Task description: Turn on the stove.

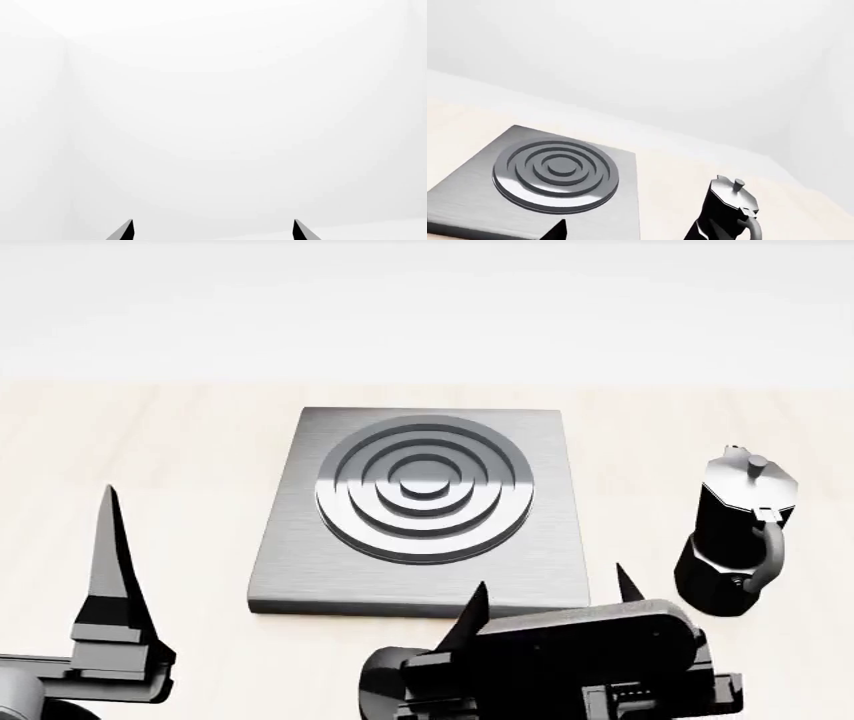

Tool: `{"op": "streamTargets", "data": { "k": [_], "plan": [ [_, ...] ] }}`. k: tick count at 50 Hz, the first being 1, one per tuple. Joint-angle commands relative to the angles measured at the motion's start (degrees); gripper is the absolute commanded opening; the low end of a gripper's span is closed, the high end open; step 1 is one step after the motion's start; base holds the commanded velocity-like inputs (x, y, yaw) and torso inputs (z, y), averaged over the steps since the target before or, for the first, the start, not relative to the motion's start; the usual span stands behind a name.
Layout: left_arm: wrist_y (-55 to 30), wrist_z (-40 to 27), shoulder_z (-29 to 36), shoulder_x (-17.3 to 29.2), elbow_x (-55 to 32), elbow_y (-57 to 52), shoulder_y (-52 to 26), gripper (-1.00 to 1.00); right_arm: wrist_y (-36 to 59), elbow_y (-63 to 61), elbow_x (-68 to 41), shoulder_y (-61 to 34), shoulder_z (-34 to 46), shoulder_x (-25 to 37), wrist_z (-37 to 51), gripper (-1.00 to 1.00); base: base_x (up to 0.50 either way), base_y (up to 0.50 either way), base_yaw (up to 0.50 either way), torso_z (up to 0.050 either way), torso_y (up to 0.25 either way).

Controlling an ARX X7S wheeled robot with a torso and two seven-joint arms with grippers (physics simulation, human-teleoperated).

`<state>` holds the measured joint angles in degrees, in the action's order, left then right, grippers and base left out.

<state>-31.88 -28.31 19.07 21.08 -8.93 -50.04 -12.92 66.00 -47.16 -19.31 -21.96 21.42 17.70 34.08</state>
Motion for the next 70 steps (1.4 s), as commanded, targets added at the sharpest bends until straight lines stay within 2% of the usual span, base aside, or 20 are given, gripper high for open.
{"op": "streamTargets", "data": {
  "k": [1,70],
  "plan": [
    [-0.1,-0.3,-0.2,0.0,-0.4,0.1,0.0,1.0,1.0,-2.2,0.7,-1.1,1.6,0.6,1.2,1.0,0.0,0.0,0.0,0.0,0.0],
    [-1.1,-1.4,0.5,1.0,-1.3,-1.9,-0.7,1.0,6.1,-12.7,1.1,-8.1,10.0,5.3,8.9,1.0,0.0,0.0,0.0,0.0,0.0]
  ]
}}
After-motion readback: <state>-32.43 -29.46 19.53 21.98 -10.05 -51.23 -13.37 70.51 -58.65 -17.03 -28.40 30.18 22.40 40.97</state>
